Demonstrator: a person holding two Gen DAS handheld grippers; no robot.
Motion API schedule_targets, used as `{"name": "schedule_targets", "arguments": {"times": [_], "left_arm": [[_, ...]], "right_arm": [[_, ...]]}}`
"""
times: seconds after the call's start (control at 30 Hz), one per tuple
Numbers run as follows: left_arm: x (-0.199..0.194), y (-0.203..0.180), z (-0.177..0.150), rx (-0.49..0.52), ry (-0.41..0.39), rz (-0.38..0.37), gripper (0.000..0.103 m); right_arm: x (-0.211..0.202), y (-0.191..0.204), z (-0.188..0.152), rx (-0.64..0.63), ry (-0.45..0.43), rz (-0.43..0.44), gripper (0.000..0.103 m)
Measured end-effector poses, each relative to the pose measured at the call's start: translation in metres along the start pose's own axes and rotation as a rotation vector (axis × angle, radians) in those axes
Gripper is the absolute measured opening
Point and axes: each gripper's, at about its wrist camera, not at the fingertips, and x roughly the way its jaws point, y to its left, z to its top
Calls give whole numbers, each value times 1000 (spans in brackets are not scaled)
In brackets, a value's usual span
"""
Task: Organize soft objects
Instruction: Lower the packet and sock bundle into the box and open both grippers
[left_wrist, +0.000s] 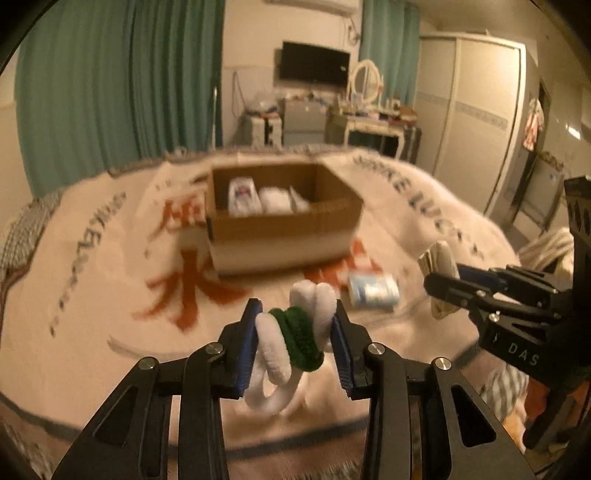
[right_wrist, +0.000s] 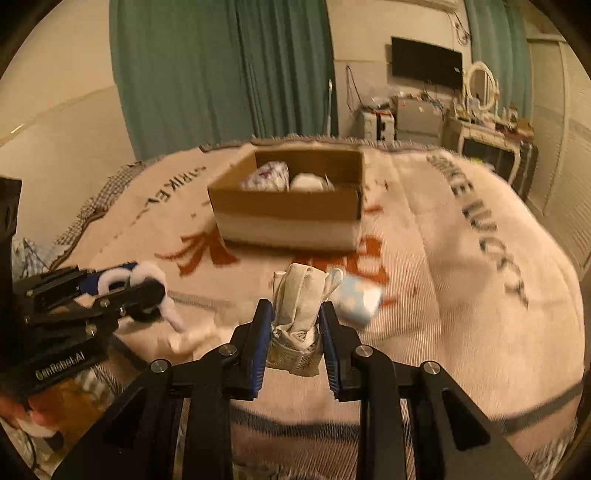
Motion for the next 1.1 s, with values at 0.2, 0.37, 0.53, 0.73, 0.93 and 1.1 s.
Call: {"name": "schedule_targets", "arguments": {"times": [0.2,0.37,0.53,0.73,0.93,1.1], "left_arm": [[15,19,59,14,-70,30,36],[51,28,104,35,-80,61,36],[106,32,138,54,-64,53,36],[175,39,153,51,0,13,36],[211,37,150,86,31,7,39],[218,30,150,105,8,81,67]], "right_arm": [[11,6,66,-70,-93,18,26],[48,0,118,-110,-113,-7,26],[101,-16,164,-84,-90,34,26],[166,-47,193,-3,-43,35,26],[209,-70,189,25,9,41,26],[213,-80,186,47,-5,39,32]]}}
